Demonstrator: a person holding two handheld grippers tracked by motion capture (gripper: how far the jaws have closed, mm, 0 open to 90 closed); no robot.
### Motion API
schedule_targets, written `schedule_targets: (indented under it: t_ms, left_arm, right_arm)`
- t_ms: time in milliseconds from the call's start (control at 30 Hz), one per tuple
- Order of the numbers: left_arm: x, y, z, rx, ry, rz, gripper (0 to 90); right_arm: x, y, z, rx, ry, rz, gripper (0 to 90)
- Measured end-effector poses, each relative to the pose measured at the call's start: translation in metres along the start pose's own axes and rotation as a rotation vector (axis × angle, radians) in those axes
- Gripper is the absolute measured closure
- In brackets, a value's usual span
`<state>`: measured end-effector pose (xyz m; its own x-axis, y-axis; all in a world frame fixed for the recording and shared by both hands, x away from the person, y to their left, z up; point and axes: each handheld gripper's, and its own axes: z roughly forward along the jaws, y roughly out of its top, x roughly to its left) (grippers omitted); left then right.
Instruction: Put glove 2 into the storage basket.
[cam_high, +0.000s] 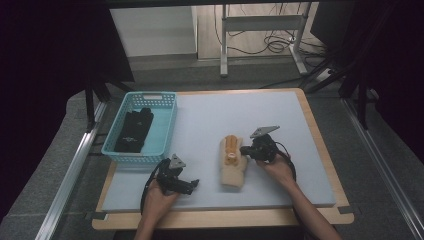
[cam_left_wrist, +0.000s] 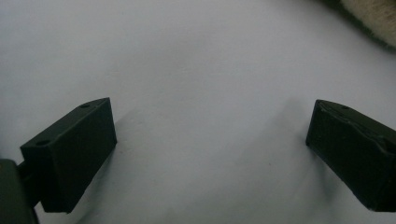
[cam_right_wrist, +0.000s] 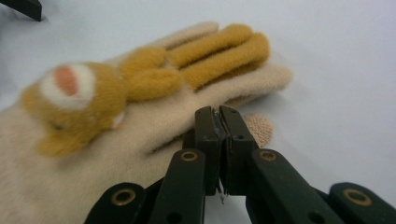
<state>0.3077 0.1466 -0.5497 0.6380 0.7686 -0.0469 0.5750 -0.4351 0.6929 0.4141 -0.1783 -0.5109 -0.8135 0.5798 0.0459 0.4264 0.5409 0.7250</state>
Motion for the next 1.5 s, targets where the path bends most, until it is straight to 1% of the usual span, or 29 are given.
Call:
schedule_targets:
  t_ms: [67,133,167,200,233,300,333,367,467,567,633,733,800,833,900,933,1000,1067,1167,1367,1500]
  left_arm:
    - [0.0,0.0,0.0,0.0,0.0,0.0,2.0]
    - [0.0,0.0,0.0,-0.002,0.0,-0.003,2.0]
    - [0.0,0.0,0.0,-0.003,0.0,-0.003,2.0]
    - [0.0,0.0,0.0,-0.003,0.0,-0.003,2.0]
    - [0.0,0.0,0.0,-0.003,0.0,-0.003,2.0]
    - [0.0,0.0,0.0,-0.003,0.0,-0.003,2.0]
    - [0.0,0.0,0.0,-0.003,0.0,-0.003,2.0]
    - [0.0,0.0,0.0,-0.003,0.0,-0.003,2.0]
    - [0.0,0.0,0.0,-0.003,0.001,-0.003,2.0]
    - [0.0,0.0,0.0,-0.003,0.001,-0.002,2.0]
    - [-0.001,0.0,0.0,-0.003,0.002,-0.002,2.1]
    - [-0.001,0.0,-0.002,0.0,0.012,0.001,2.1]
    - [-0.001,-0.002,-0.004,0.006,0.015,-0.003,2.0]
    - [0.0,-0.004,-0.005,0.007,0.016,-0.007,1.6]
    - [0.003,-0.007,-0.008,0.008,0.017,-0.01,1.4]
    - [0.004,-0.009,-0.009,0.007,0.016,-0.008,1.3]
    - [0.006,-0.011,-0.01,0.01,0.019,-0.012,0.0]
    - [0.008,-0.012,-0.011,0.01,0.016,-0.007,0.0]
    - [0.008,-0.012,-0.011,0.012,0.014,-0.007,0.0]
    - [0.008,-0.012,-0.011,0.011,0.014,-0.008,0.0]
    - [0.008,-0.012,-0.011,0.011,0.016,-0.007,0.0]
  right_arm:
    - [0.003,0.002,-0.01,-0.028,-0.032,-0.009,85.9]
    - [0.0,0.003,-0.015,-0.037,-0.051,0.007,82.9]
    - [-0.001,0.003,-0.015,-0.033,-0.061,0.012,77.1]
    - [-0.004,0.002,-0.014,-0.027,-0.087,0.013,71.5]
    - [-0.007,0.001,-0.013,-0.022,-0.1,0.013,70.1]
    - [-0.012,-0.003,-0.015,-0.034,-0.081,0.037,68.9]
    - [-0.013,-0.006,-0.018,-0.046,-0.067,0.049,68.9]
    - [-0.011,-0.009,-0.02,-0.047,-0.06,0.048,68.9]
    - [-0.003,-0.02,-0.028,-0.034,-0.048,0.029,70.6]
    - [0.009,-0.033,-0.035,-0.028,-0.013,0.012,77.8]
    - [0.017,-0.04,-0.036,-0.019,0.022,0.002,82.2]
    - [0.031,-0.047,-0.032,0.013,0.056,-0.035,84.1]
    - [0.037,-0.05,-0.028,0.024,0.074,-0.046,84.2]
    - [0.04,-0.05,-0.026,0.018,0.075,-0.053,84.3]
    - [0.045,-0.048,-0.022,0.014,0.093,-0.053,84.3]
    - [0.048,-0.046,-0.02,0.014,0.089,-0.067,84.3]
    - [0.052,-0.043,-0.017,0.014,0.099,-0.071,84.2]
    - [0.057,-0.04,-0.012,0.012,0.101,-0.081,83.8]
    - [0.065,-0.034,-0.004,0.01,0.107,-0.096,82.2]
    - [0.081,-0.022,0.013,0.003,0.104,-0.126,80.3]
    - [0.087,-0.017,0.021,0.0,0.101,-0.14,79.7]
